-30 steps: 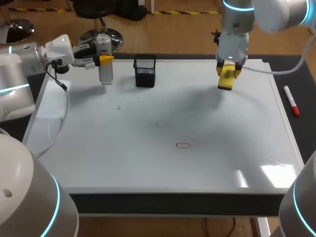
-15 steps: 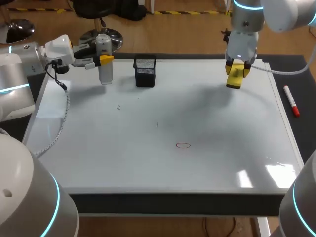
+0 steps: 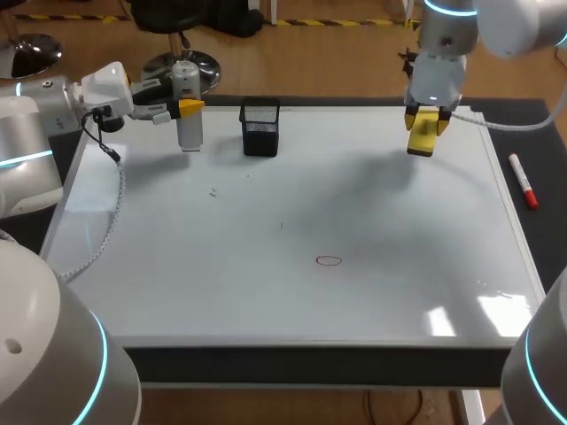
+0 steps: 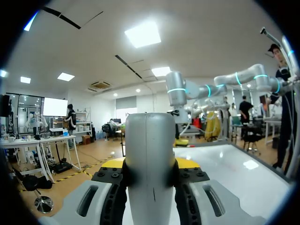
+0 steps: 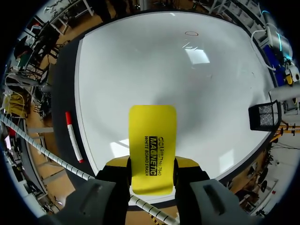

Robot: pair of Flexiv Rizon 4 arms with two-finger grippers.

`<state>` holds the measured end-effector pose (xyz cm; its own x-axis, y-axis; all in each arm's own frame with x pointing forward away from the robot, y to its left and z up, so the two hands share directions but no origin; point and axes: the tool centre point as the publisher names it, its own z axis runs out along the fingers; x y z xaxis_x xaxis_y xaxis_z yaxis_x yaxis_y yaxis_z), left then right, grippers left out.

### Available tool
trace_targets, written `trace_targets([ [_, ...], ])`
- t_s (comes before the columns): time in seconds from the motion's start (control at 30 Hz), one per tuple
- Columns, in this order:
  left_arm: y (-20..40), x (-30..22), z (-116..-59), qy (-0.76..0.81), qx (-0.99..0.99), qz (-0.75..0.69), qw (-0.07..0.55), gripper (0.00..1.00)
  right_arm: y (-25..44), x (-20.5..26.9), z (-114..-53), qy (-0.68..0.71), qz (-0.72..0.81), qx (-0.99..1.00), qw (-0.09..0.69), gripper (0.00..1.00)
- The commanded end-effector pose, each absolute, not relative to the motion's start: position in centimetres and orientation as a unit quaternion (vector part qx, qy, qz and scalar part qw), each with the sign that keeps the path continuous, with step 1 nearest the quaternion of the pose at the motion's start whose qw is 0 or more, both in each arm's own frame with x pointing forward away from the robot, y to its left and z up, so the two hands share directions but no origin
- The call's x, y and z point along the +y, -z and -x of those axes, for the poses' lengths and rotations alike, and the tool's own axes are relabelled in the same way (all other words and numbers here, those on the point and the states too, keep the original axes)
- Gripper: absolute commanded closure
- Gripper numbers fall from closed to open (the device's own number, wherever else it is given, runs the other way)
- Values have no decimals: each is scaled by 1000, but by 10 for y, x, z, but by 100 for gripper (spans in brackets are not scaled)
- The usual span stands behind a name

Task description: Pick up the inspection probe, press it on each red-marked spot on the whiteboard one by one, put down the probe, pick up the eraser, and wipe off all the red marks.

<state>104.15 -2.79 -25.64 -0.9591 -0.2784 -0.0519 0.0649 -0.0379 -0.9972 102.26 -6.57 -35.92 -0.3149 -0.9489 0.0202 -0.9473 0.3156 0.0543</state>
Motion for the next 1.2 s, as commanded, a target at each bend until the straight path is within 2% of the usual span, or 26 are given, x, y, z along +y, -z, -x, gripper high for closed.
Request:
trace_targets([
  [0.03, 256, -29, -1041, 716, 683, 78, 122, 100, 358, -70, -1021, 17, -586, -810, 21, 100],
  [0.67, 256, -29, -1041, 716, 683, 78, 122, 100, 358, -70, -1021, 17, -586, -810, 21, 100],
  [1.2, 224, -41, -962, 744, 659, 13, 110, 100, 358, -70, -1021, 17, -586, -810, 21, 100],
])
